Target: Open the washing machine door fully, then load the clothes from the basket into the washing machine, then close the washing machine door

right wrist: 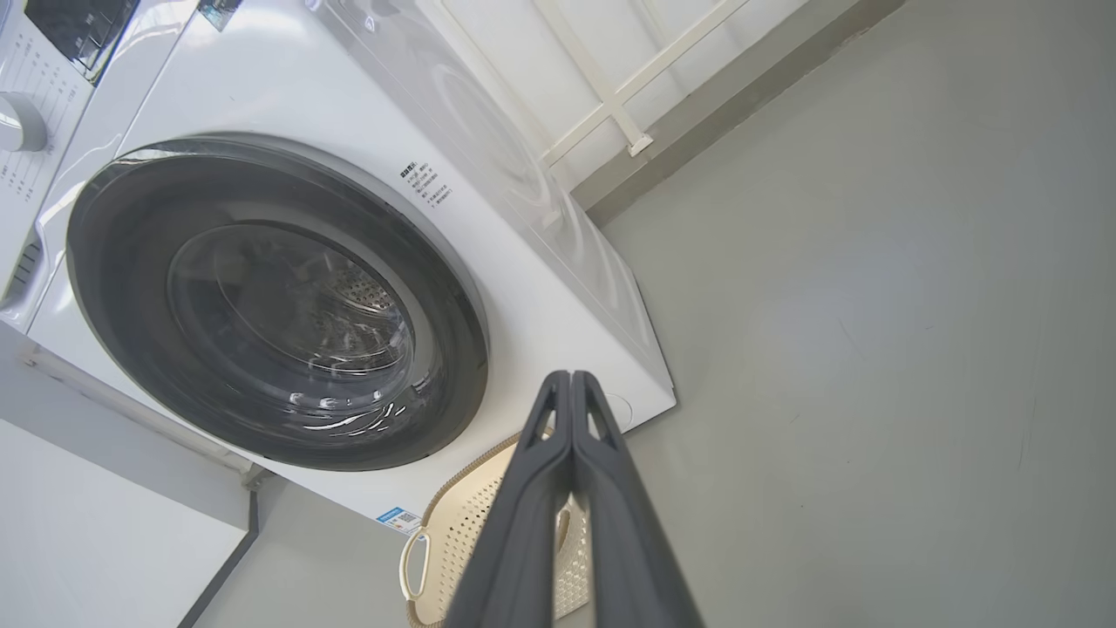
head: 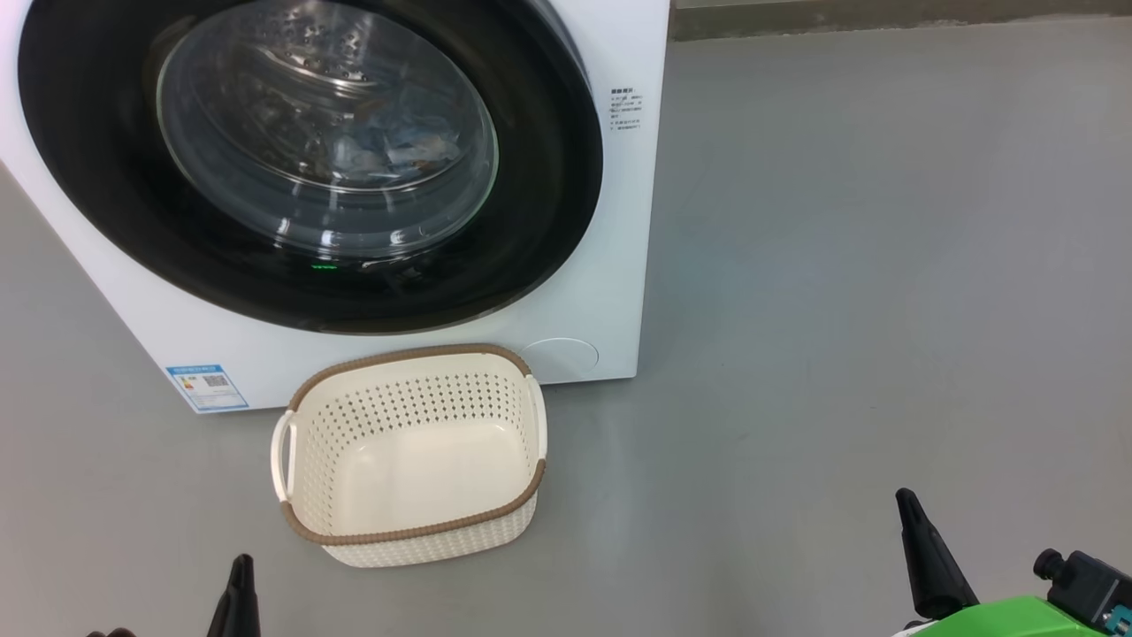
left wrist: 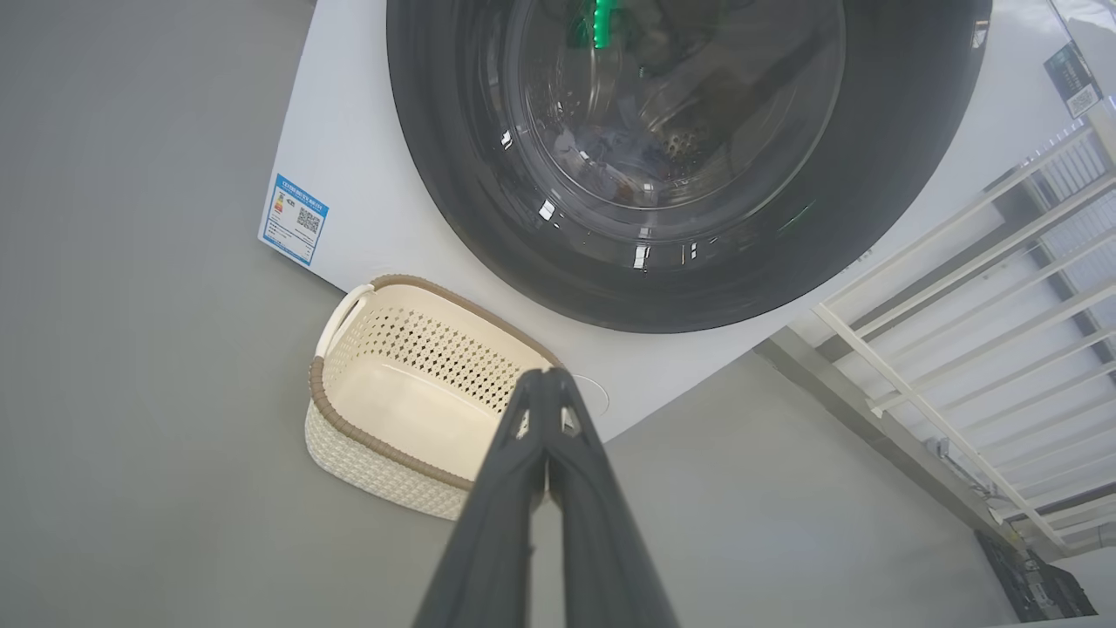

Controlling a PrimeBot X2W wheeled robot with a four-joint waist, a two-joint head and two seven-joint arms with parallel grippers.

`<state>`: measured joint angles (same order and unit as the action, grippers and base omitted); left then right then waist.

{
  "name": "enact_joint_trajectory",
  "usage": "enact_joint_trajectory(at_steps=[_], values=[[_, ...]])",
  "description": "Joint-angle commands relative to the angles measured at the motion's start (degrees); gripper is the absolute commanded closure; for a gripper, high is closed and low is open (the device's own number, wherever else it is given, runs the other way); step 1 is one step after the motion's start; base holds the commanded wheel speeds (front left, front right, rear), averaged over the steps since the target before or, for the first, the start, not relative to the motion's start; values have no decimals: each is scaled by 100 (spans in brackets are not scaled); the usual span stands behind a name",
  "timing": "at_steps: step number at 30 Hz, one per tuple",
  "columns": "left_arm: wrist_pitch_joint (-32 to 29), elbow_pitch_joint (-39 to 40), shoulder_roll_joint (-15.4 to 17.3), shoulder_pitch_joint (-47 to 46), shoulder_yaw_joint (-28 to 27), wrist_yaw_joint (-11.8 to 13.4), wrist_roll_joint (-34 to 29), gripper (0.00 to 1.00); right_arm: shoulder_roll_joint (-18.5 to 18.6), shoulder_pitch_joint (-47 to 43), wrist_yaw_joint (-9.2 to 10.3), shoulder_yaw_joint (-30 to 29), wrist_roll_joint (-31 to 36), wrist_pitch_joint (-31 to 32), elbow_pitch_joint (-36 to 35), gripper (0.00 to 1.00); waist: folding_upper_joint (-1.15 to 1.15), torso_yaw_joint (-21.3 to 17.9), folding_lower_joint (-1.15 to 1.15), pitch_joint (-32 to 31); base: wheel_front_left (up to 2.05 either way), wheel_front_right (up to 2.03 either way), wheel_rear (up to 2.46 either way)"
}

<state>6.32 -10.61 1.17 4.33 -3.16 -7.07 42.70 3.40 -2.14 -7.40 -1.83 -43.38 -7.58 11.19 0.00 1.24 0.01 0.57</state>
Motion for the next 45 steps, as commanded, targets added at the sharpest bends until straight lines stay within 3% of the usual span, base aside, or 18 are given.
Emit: enact_joint_trajectory(at_steps=[1, 45], values=[[-36, 90, 112, -259, -115, -17, 197, 100, 68, 235, -4, 22, -205, 46, -110, 100, 0, -2, -1, -1, 0, 0, 0], [-779, -171, 154, -735, -243, -32, 3054, 100, 72, 584, -7, -167, -3100, 778, 120, 100, 0, -75, -1, -24, 0, 0, 0]])
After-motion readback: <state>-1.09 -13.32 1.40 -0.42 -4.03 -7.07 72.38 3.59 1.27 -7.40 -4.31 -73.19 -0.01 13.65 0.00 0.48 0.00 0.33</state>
